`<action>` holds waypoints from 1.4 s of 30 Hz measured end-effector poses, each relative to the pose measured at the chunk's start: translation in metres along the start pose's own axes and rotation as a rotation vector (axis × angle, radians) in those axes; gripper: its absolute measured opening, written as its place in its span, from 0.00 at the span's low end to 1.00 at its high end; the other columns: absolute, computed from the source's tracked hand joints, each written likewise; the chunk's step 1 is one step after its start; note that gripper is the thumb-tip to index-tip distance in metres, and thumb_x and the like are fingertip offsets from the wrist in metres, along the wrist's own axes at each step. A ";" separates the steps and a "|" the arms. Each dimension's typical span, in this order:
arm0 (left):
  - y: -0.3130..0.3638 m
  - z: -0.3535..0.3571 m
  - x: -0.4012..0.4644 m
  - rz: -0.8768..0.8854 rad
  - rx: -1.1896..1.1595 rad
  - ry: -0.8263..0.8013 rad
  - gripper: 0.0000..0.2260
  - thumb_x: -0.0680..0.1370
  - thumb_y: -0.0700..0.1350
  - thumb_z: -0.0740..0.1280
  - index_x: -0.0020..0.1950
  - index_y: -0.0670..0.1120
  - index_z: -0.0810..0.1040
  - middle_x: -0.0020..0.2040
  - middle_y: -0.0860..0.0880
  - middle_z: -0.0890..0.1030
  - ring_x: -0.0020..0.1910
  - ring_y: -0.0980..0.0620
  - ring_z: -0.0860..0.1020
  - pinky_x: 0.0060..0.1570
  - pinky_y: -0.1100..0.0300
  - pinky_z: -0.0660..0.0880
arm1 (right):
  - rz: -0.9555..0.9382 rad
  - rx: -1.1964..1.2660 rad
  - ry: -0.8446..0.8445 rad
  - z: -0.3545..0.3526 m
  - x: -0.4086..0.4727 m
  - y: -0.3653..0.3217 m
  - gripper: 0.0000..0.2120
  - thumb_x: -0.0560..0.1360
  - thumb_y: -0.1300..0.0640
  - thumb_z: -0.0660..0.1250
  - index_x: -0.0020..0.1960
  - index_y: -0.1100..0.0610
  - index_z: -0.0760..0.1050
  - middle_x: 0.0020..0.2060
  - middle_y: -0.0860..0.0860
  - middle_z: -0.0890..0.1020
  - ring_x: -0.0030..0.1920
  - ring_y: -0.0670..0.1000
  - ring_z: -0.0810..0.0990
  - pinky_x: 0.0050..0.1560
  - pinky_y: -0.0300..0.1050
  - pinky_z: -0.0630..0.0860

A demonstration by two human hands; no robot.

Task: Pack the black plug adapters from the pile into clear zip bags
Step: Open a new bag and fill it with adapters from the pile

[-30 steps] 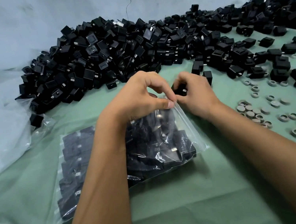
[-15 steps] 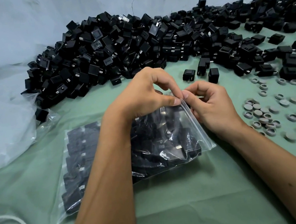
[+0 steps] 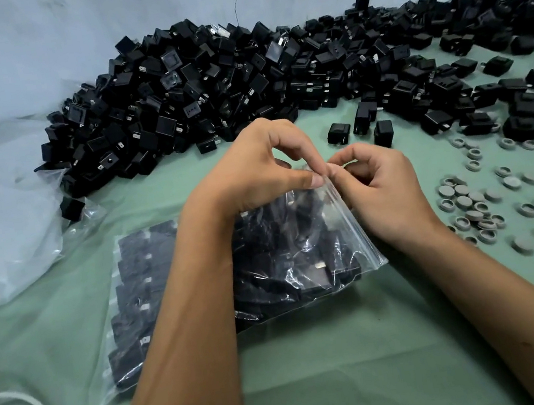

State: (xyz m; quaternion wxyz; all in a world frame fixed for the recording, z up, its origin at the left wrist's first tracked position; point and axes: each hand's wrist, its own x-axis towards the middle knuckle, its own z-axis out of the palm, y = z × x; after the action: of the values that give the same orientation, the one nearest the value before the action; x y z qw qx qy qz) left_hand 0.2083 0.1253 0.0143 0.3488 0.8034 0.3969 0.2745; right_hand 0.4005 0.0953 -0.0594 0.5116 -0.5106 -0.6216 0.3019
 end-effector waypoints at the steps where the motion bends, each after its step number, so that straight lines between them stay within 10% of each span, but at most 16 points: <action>1: 0.000 0.000 0.000 0.000 0.003 0.000 0.06 0.71 0.40 0.81 0.44 0.49 0.88 0.51 0.45 0.82 0.55 0.48 0.79 0.55 0.44 0.79 | 0.014 0.017 -0.027 0.001 -0.001 0.000 0.03 0.81 0.55 0.70 0.50 0.51 0.83 0.37 0.51 0.87 0.38 0.55 0.87 0.43 0.60 0.83; 20: 0.000 -0.001 0.000 -0.007 0.001 0.013 0.06 0.70 0.39 0.81 0.44 0.48 0.88 0.52 0.45 0.82 0.56 0.48 0.80 0.55 0.44 0.80 | 0.066 0.235 -0.250 0.004 -0.005 -0.012 0.13 0.86 0.57 0.55 0.59 0.55 0.78 0.45 0.60 0.87 0.50 0.62 0.86 0.59 0.71 0.77; 33: 0.003 0.003 0.000 -0.013 0.005 0.032 0.07 0.71 0.35 0.80 0.42 0.46 0.86 0.53 0.42 0.80 0.51 0.45 0.81 0.51 0.46 0.81 | 0.133 0.465 -0.489 0.007 -0.016 -0.021 0.18 0.86 0.42 0.54 0.66 0.54 0.70 0.48 0.60 0.87 0.48 0.56 0.88 0.46 0.46 0.84; 37: 0.004 0.001 -0.001 -0.015 0.005 0.030 0.06 0.70 0.38 0.81 0.43 0.47 0.87 0.53 0.45 0.80 0.54 0.49 0.80 0.54 0.49 0.80 | 0.124 0.346 -0.266 0.003 -0.009 -0.016 0.19 0.86 0.42 0.54 0.61 0.53 0.76 0.46 0.56 0.87 0.44 0.51 0.87 0.40 0.45 0.83; 42: 0.006 0.004 0.000 -0.026 0.009 0.024 0.06 0.70 0.39 0.81 0.43 0.48 0.88 0.53 0.47 0.81 0.54 0.50 0.80 0.56 0.49 0.80 | -0.060 -0.520 0.188 -0.017 0.013 0.007 0.12 0.83 0.46 0.62 0.53 0.52 0.80 0.48 0.46 0.83 0.54 0.51 0.78 0.51 0.48 0.71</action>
State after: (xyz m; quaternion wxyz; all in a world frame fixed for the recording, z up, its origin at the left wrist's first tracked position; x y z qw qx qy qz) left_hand 0.2141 0.1215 0.0162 0.3441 0.7963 0.4127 0.2777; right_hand 0.4191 0.1072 -0.0569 0.4277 -0.6317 -0.6429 0.0681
